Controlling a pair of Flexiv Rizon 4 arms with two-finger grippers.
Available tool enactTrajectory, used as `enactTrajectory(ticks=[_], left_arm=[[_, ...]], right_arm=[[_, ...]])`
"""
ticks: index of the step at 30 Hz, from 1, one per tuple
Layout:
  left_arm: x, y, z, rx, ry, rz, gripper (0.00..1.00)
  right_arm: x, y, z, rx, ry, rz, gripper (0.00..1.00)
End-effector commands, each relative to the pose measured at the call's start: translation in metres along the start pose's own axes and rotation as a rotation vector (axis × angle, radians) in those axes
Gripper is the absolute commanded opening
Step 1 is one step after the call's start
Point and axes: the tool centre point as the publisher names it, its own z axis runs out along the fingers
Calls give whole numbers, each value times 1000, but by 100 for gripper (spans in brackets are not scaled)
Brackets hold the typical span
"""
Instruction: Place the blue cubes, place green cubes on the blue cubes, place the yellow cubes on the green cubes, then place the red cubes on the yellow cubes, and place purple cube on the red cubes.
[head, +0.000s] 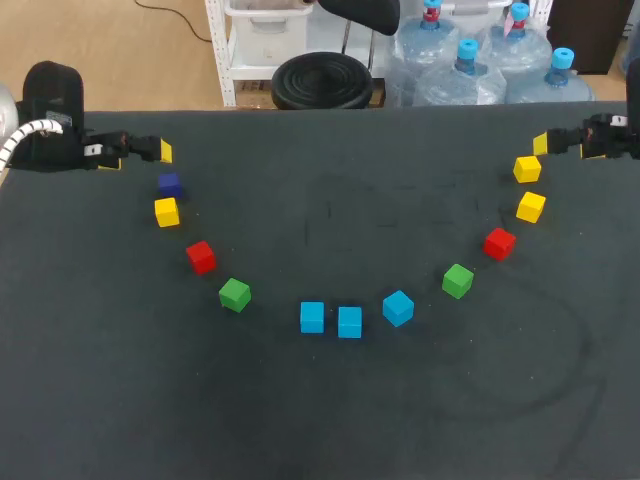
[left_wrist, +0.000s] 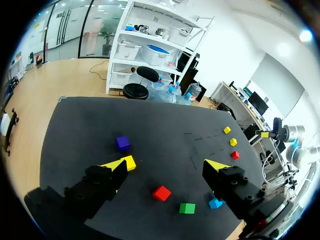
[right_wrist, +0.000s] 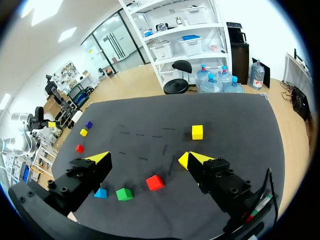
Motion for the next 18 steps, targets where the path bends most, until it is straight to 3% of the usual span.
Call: enactTrajectory(ticks=[1,16,18], left_arm=[[1,2,0,11,-6,2,100],[1,2,0,11,-6,2,100],[1,2,0,11,-6,2,100]], right_arm=[[0,0,0,2,0,0,100],[-1,1,0,22,23,-34,100],[-3,6,-1,-19,35,-40,100]])
